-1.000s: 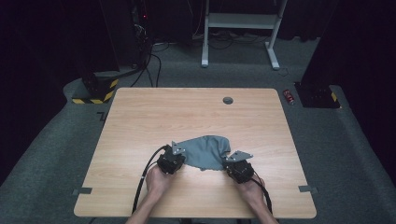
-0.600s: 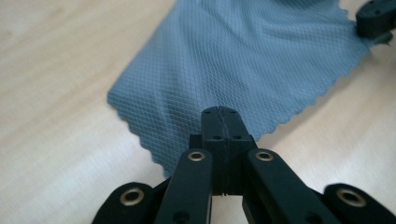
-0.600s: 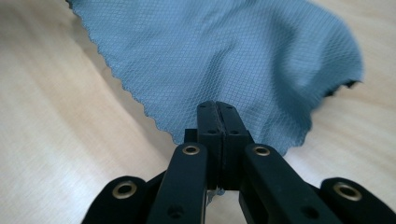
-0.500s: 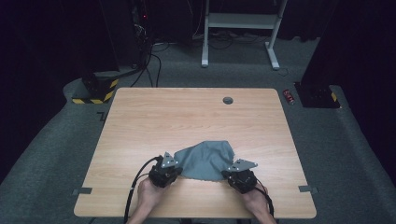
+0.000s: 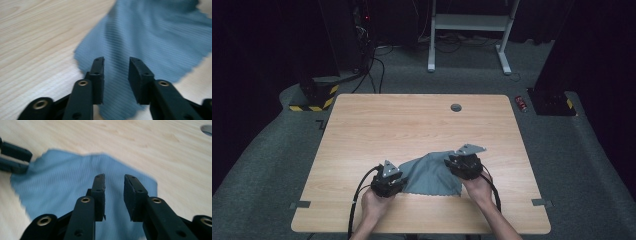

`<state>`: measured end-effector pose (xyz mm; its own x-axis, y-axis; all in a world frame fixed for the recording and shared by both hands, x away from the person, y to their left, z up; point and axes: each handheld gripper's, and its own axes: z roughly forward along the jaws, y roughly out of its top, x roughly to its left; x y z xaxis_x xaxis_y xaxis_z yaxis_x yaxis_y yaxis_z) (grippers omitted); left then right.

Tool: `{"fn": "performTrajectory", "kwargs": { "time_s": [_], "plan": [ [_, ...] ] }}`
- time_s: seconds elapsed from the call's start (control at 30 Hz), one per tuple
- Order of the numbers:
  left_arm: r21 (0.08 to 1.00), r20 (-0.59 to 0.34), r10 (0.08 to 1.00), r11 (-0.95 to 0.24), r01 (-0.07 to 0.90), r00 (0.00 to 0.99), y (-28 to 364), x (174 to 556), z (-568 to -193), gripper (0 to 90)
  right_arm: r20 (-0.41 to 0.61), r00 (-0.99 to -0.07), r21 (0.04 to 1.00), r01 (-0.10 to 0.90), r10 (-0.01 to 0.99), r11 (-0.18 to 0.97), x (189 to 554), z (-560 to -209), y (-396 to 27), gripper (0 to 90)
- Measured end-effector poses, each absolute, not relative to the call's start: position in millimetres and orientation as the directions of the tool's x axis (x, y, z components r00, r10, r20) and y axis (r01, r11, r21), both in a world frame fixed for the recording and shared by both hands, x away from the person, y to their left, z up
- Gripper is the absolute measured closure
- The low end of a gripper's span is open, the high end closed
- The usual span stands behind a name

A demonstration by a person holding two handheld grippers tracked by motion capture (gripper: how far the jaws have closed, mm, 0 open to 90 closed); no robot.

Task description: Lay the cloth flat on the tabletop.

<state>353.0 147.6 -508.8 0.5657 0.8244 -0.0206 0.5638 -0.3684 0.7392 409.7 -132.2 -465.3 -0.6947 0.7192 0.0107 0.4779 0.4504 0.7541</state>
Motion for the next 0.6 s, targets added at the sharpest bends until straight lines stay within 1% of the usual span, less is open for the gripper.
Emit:
{"fn": "performTrajectory", "kwargs": {
  "time_s": [0.03,0.07,0.1,0.13,0.17,0.33,0.37,0.4,0.43,0.57,0.6],
  "plan": [
    [0.736,-0.002,0.832,-0.374,0.564,0.554,147.6,355.3,-510.5,61.3,0.012,-0.698,0.746,0.483,0.716,0.459,416.1,-464.7,-125.3,67.5],
    [0.736,0.006,0.841,-0.369,0.567,0.541,147.0,356.6,-512.9,58.1,0.018,-0.706,0.731,0.492,0.708,0.473,428.1,-465.6,-111.7,63.6],
    [0.736,0.012,0.844,-0.370,0.567,0.535,146.8,357.1,-514.2,57.0,0.020,-0.706,0.723,0.499,0.708,0.478,433.6,-466.3,-105.4,61.7],
    [0.736,0.012,0.844,-0.370,0.567,0.535,146.8,357.1,-514.2,56.0,0.020,-0.706,0.723,0.499,0.708,0.478,433.6,-466.3,-105.4,61.7],
    [0.729,0.015,0.848,-0.371,0.575,0.529,147.0,357.9,-516.9,55.2,0.025,-0.712,0.715,0.504,0.702,0.485,443.2,-468.1,-94.9,58.8],
    [0.723,0.009,0.848,-0.372,0.582,0.530,149.0,356.2,-518.7,53.1,0.041,-0.727,0.700,0.510,0.686,0.499,455.2,-472.9,-80.6,57.8],
    [0.722,-0.002,0.848,-0.366,0.587,0.531,150.8,356.4,-519.6,52.8,0.053,-0.731,0.679,0.526,0.680,0.513,459.9,-476.7,-76.4,59.6],
    [0.722,-0.002,0.848,-0.366,0.587,0.531,150.8,356.4,-519.6,52.4,0.053,-0.731,0.679,0.526,0.680,0.513,459.9,-476.7,-76.4,59.6],
    [0.726,-0.010,0.851,-0.355,0.589,0.525,152.0,357.0,-520.2,52.4,0.069,-0.729,0.652,0.550,0.681,0.522,462.8,-480.6,-73.5,65.4],
    [0.726,-0.008,0.848,-0.359,0.586,0.529,152.5,357.2,-520.4,51.8,0.074,-0.756,0.614,0.548,0.650,0.568,464.8,-485.6,-71.3,87.0],
    [0.726,-0.015,0.846,-0.357,0.588,0.532,152.6,357.4,-520.4,51.1,0.073,-0.759,0.618,0.544,0.647,0.568,462.2,-484.5,-71.2,88.2]
  ]
}}
